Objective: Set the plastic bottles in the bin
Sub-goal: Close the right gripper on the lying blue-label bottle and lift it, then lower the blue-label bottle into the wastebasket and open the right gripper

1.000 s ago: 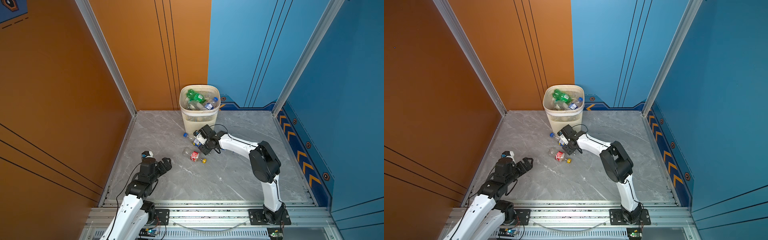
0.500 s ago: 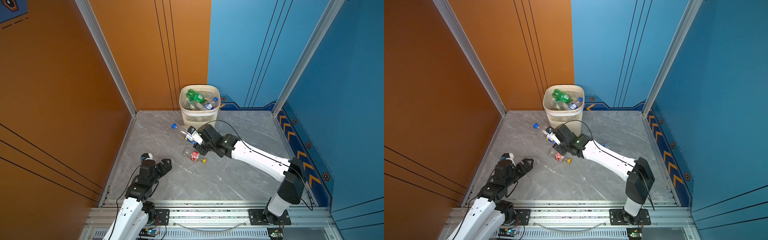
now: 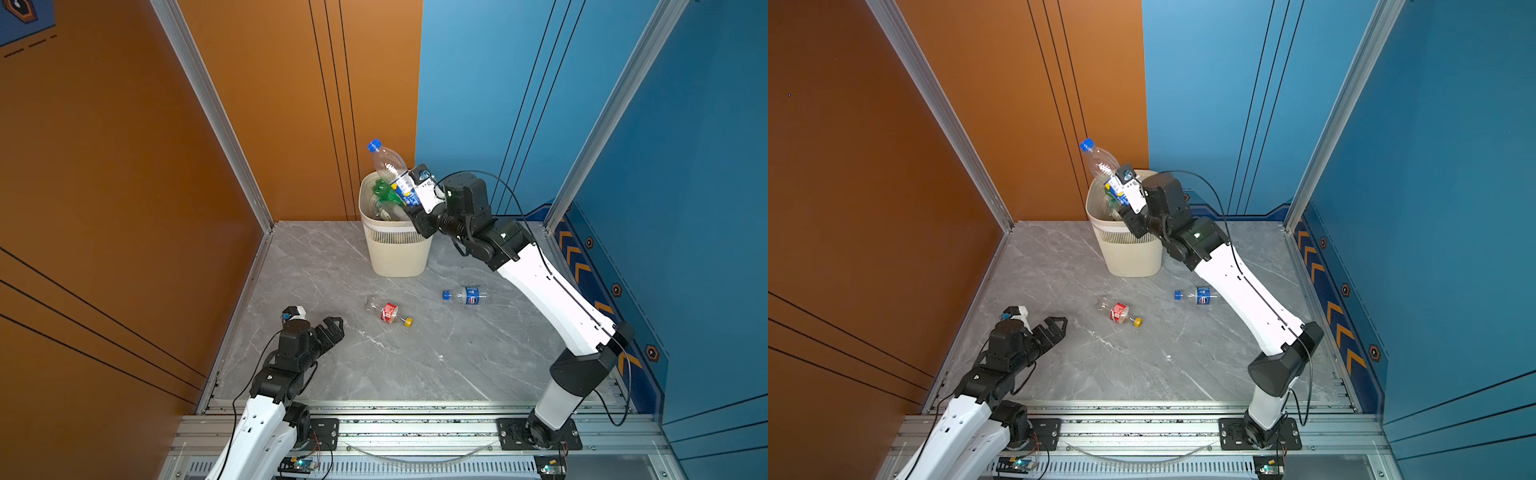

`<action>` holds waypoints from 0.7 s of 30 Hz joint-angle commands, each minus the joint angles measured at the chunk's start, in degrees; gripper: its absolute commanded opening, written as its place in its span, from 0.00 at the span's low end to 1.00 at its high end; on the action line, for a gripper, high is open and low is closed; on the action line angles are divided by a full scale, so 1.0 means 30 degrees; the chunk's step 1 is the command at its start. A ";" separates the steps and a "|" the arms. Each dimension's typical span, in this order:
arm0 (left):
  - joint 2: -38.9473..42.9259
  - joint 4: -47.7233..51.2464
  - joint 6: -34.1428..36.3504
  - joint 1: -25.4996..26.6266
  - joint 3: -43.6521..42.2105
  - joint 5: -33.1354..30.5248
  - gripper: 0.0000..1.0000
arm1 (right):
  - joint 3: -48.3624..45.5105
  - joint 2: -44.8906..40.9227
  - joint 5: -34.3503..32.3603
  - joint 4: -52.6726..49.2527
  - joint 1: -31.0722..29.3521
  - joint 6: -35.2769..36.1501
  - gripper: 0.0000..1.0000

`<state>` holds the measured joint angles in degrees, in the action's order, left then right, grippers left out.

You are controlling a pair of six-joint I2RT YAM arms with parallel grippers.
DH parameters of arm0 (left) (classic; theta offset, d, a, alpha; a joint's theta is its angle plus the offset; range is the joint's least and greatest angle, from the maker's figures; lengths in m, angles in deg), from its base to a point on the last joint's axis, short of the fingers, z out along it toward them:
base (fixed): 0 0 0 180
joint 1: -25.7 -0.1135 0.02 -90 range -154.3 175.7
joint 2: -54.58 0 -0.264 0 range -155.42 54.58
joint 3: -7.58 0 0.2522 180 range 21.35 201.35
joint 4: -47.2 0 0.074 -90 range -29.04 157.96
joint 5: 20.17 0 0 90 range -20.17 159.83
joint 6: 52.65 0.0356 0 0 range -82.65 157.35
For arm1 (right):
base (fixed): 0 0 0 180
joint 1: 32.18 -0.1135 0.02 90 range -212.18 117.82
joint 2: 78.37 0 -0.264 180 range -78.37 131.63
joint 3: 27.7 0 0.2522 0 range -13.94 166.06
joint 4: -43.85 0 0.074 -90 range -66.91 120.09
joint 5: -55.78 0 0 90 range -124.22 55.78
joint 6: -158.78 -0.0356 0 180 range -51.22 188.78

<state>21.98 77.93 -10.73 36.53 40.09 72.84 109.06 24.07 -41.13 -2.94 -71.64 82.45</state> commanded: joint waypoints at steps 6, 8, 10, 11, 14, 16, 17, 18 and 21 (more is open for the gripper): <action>0.0063 0.0145 -0.0176 -0.0127 0.0253 0.0175 0.98 | 0.4372 0.3706 0.1648 -0.2169 0.1605 0.2166 0.59; 0.0056 0.0258 -0.0177 -0.0133 0.0336 0.0151 0.98 | 0.4684 0.4098 0.2085 -0.2186 0.1929 0.2285 0.59; 0.0038 0.0298 -0.0242 -0.0142 0.0375 0.0133 0.98 | 0.4818 0.4417 0.2345 -0.2091 0.2138 0.2540 0.59; -0.0001 0.0304 -0.0285 -0.0150 0.0375 0.0085 0.98 | 0.4892 0.4574 0.2485 -0.2083 0.2200 0.2661 0.59; -0.0061 0.0232 -0.0423 -0.0152 0.0413 0.0102 0.98 | 0.5197 0.5083 0.2760 -0.2051 0.2365 0.2870 0.59; -0.0093 0.0230 -0.0498 -0.0131 0.0420 0.0130 0.98 | 0.5525 0.5347 0.2825 -0.2126 0.2443 0.2969 0.59; -0.0091 0.0232 -0.0522 -0.0140 0.0407 0.0127 0.98 | 0.5646 0.5348 0.2902 -0.2169 0.2472 0.3037 0.59; -0.0092 0.0231 -0.0542 -0.0138 0.0419 0.0135 0.98 | 0.5712 0.5937 0.2899 -0.2173 0.2501 0.3101 0.59; -0.0091 0.0302 -0.0532 -0.0125 0.0491 0.0105 0.98 | 0.5917 0.6324 0.2839 -0.2172 0.2595 0.3188 0.58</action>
<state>21.85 78.02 -12.02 36.53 40.11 72.86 125.15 41.57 -33.92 -8.52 -64.29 90.85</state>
